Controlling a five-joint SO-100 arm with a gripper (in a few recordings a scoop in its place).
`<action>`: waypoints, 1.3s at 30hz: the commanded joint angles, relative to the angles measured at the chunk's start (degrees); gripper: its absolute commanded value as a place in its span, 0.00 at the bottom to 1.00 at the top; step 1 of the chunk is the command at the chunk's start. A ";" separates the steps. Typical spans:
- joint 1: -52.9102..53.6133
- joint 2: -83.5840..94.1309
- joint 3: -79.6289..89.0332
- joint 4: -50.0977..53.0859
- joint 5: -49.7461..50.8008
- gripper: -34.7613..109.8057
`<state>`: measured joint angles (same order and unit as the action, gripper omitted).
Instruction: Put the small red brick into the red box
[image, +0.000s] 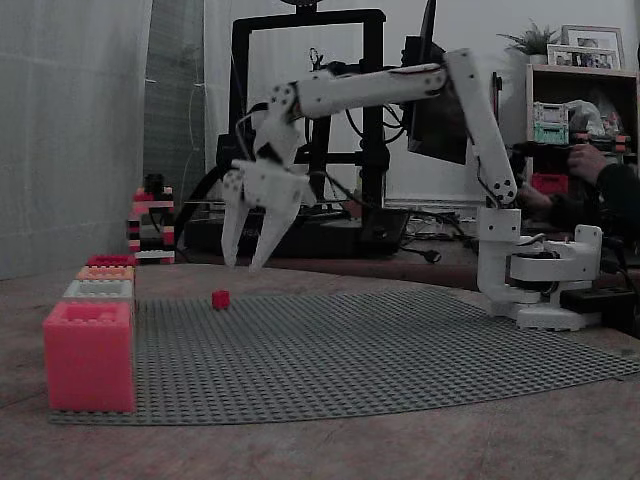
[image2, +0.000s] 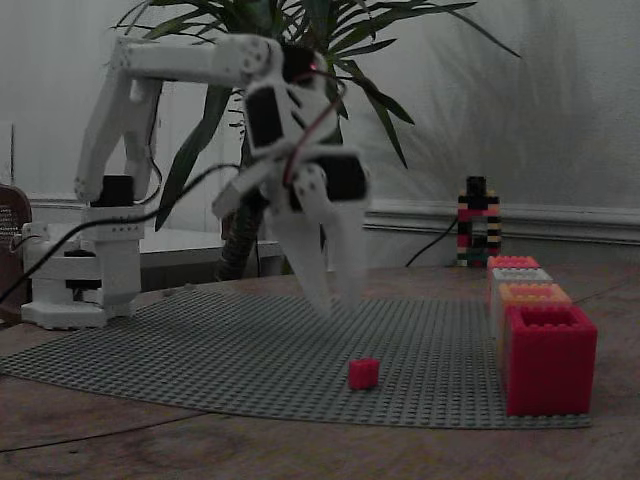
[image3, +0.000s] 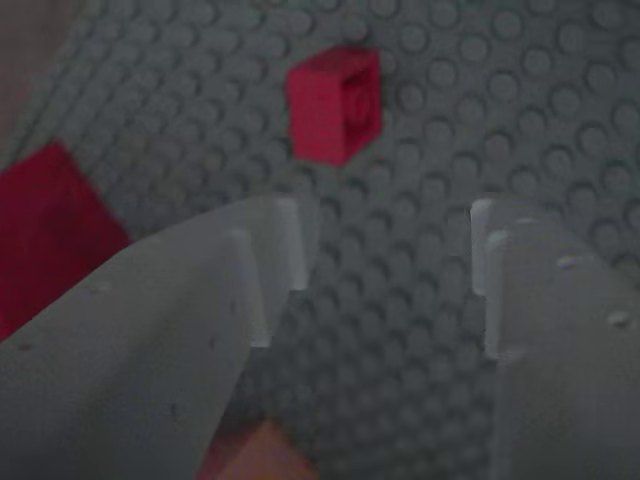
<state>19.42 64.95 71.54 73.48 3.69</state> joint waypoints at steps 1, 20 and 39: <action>0.70 -1.32 -7.38 1.23 1.14 0.34; 2.72 -8.53 -15.21 0.88 1.23 0.34; 3.60 -12.57 -18.11 0.88 0.44 0.32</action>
<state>22.32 50.01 56.95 73.74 4.04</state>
